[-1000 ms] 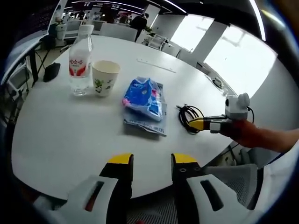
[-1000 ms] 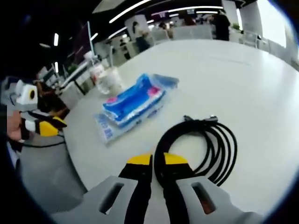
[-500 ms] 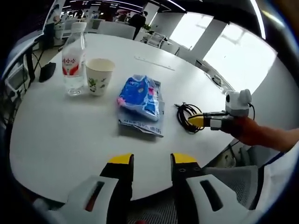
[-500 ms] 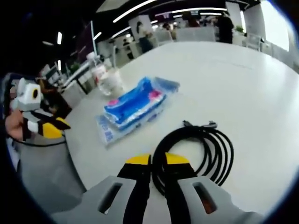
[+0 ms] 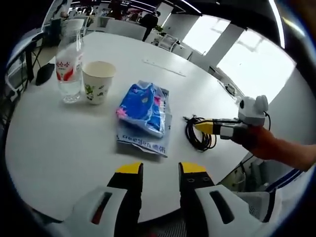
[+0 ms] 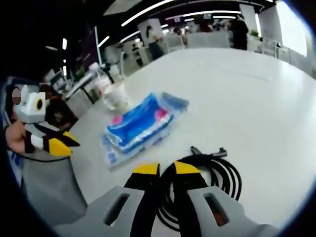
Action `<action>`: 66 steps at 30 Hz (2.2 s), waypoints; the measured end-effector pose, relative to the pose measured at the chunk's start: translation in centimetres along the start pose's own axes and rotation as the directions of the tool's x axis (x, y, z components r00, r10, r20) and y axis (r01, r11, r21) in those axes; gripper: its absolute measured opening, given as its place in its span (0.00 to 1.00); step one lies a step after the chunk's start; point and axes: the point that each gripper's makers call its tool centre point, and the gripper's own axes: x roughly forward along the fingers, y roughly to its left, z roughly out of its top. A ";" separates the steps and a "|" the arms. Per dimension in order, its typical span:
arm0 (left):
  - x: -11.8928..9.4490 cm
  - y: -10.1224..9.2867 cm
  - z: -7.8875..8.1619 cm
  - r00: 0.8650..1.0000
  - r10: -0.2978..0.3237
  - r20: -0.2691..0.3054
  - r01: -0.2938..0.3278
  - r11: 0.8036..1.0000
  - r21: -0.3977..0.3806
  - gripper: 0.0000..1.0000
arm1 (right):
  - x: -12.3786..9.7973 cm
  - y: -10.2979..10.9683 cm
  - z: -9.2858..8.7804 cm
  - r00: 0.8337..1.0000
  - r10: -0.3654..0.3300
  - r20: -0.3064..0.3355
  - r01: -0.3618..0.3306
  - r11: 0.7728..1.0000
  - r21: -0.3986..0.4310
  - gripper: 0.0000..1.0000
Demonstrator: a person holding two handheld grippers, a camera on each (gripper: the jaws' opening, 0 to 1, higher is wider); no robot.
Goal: Arrange the tabletop items into an orderly group along one side of the table until the central work area is clear of visible clutter.
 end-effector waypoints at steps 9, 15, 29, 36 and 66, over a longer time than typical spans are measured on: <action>1.6 0.0 1.4 1.000 0.006 0.022 -0.005 0.999 -0.051 0.24 | 1.7 0.1 1.8 1.000 0.027 -0.007 -0.027 0.999 -0.026 0.07; 2.8 0.8 2.5 0.999 0.040 0.037 -0.036 0.994 -0.104 0.23 | 3.1 0.0 3.0 0.999 0.042 -0.008 -0.043 0.999 -0.033 0.07; 5.0 2.6 3.8 0.994 0.107 0.033 -0.099 0.977 -0.188 0.20 | 6.9 -0.2 6.8 0.998 0.067 0.010 -0.067 0.998 -0.014 0.13; 5.7 3.2 4.2 0.993 0.116 0.021 -0.109 0.971 -0.212 0.20 | 9.0 1.5 8.9 0.994 0.108 0.017 -0.108 0.994 0.024 0.19; 6.0 3.4 4.4 0.985 0.161 0.063 -0.141 0.958 -0.249 0.00 | 6.1 -0.1 4.6 1.000 0.023 0.018 -0.025 0.996 0.089 0.00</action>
